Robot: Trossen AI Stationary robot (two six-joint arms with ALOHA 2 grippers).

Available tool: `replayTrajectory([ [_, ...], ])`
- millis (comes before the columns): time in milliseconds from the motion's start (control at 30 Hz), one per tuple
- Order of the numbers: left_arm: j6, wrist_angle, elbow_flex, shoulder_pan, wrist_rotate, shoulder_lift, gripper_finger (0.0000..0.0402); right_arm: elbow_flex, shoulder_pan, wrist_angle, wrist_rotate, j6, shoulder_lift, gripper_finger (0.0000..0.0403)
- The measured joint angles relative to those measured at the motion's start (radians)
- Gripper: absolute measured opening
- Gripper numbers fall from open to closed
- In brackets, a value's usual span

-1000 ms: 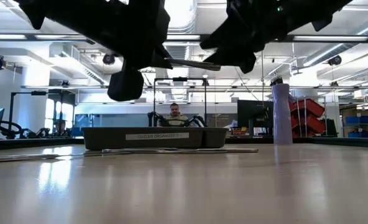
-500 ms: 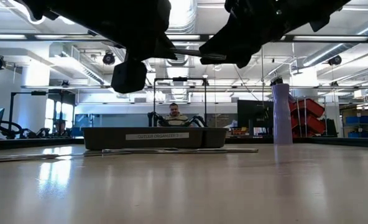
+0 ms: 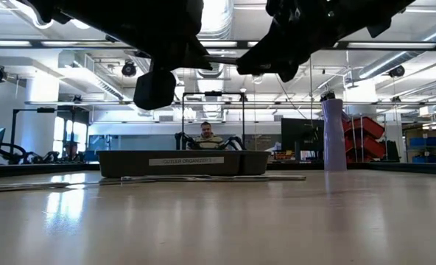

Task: Sort silverware
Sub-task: Put the knife into the right compartment of the silverware tray

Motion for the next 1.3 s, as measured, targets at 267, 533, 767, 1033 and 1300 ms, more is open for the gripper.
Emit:
replayTrajectory([
  [267,-0.004,0.003,0.000,-0.001,0.002,0.000,0.0035,0.001,0.000,-0.002,0.012,-0.008,0.000,0.0053],
  [533,-0.038,0.006,0.000,-0.002,-0.009,-0.025,0.0102,0.002,-0.002,-0.032,0.081,0.001,0.001,0.0053],
  [767,-0.069,0.007,-0.022,-0.002,-0.118,-0.080,0.0154,0.002,-0.005,-0.140,0.346,0.108,0.002,0.0053],
  [1033,-0.265,-0.004,-0.121,-0.001,-0.143,-0.179,0.0175,0.001,-0.014,-0.325,0.698,0.426,0.040,0.0053],
  [1300,-0.410,-0.004,-0.218,-0.002,-0.171,-0.254,0.0154,0.031,-0.040,-0.369,0.690,0.689,0.225,0.0053],
])
